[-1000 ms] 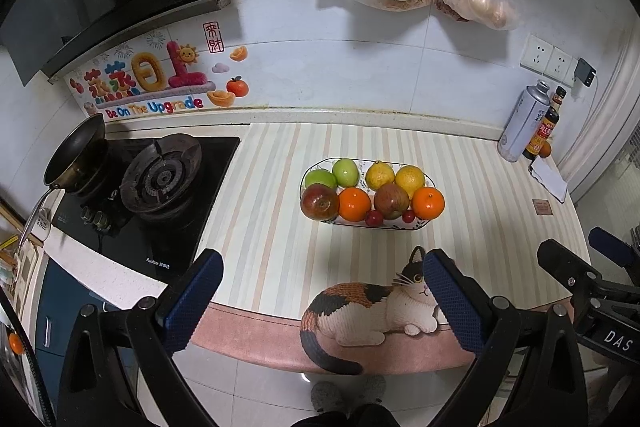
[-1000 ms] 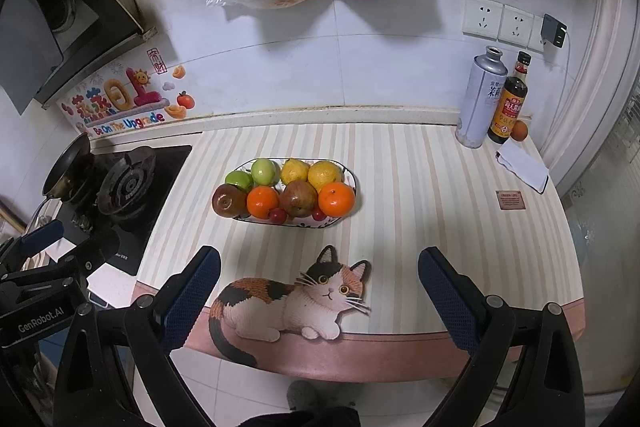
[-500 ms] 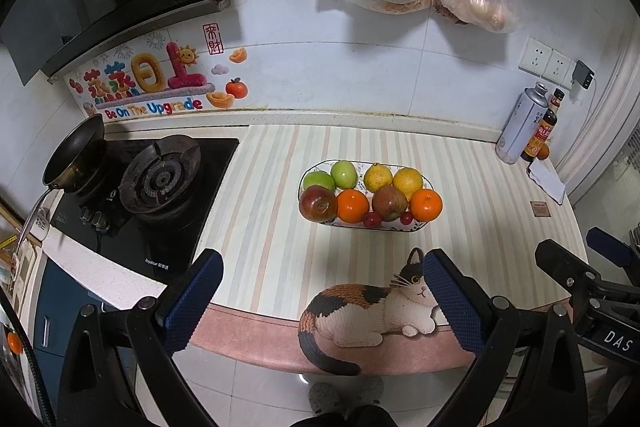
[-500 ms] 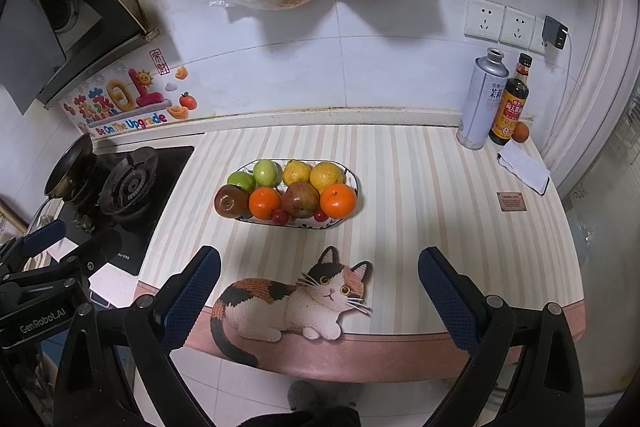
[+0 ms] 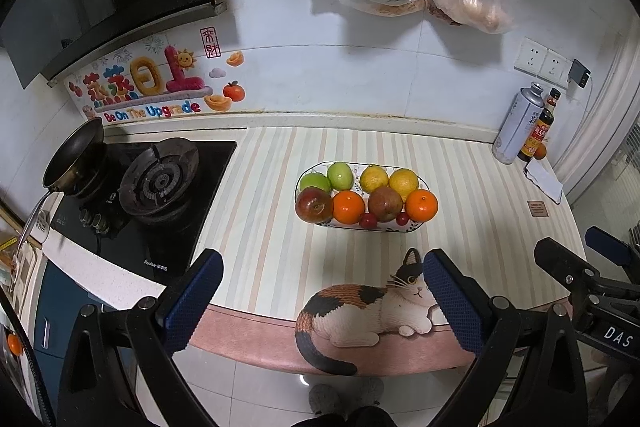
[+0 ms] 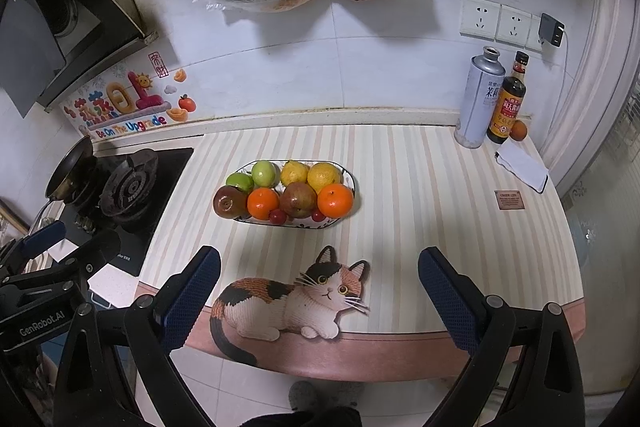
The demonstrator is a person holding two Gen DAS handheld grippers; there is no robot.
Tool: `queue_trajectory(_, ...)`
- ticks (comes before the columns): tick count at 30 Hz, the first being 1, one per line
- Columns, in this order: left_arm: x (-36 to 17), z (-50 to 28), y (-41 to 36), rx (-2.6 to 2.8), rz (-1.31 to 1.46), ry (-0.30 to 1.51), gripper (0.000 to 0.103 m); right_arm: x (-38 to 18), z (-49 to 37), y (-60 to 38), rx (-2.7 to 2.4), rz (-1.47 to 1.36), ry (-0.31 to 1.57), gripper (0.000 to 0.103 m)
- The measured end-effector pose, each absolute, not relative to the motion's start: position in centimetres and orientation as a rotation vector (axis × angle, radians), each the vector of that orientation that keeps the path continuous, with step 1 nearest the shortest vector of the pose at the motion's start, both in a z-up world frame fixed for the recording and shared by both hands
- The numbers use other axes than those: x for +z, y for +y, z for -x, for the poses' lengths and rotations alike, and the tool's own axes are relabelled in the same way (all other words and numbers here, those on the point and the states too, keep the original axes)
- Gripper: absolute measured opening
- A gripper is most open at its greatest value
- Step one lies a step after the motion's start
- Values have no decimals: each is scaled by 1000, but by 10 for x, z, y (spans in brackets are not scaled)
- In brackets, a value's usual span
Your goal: Organize fruits
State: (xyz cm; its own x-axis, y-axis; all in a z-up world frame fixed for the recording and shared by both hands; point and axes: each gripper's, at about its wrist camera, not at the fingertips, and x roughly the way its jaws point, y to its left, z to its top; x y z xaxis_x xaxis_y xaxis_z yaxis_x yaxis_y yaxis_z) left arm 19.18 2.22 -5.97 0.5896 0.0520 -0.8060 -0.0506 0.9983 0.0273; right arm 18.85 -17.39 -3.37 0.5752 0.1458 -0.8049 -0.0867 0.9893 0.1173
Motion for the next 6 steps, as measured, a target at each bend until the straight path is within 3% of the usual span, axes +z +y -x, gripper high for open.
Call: queue_trajectory(6,-58,-191,18,59,-2,927,103,-34,-189,-174,137,-68,948,101)
